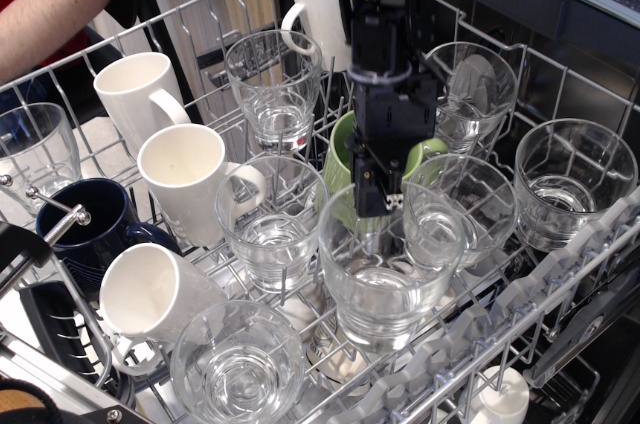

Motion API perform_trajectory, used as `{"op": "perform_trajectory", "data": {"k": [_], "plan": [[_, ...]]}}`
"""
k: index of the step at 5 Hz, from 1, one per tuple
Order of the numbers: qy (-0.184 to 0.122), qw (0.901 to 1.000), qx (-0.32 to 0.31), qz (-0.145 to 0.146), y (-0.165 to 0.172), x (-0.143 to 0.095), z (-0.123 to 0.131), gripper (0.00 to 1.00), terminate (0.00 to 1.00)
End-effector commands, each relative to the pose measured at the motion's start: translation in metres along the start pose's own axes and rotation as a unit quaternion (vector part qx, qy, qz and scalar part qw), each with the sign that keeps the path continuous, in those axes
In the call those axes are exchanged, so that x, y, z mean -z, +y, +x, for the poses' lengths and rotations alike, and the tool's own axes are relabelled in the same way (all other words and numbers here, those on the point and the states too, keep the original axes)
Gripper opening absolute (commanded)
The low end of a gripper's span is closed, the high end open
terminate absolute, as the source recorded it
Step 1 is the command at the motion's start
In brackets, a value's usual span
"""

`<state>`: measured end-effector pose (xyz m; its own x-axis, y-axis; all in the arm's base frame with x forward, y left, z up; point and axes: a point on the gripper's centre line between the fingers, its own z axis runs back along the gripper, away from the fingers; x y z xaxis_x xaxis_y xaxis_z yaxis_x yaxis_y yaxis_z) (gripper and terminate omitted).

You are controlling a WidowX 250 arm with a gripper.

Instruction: Pick up any cup

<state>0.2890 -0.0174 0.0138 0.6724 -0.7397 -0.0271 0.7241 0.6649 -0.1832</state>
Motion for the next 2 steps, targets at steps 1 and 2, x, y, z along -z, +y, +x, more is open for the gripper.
{"op": "perform_trajectory", "data": {"k": [1,2], "plan": [[-0.020,0.9980,0.041,0.042,-0.008,-0.059,-0.001,0.00,0.00],[-0.015,0.9954,0.063,0.071,-0.004,-0.073,-0.001,0.00,1.00]]}}
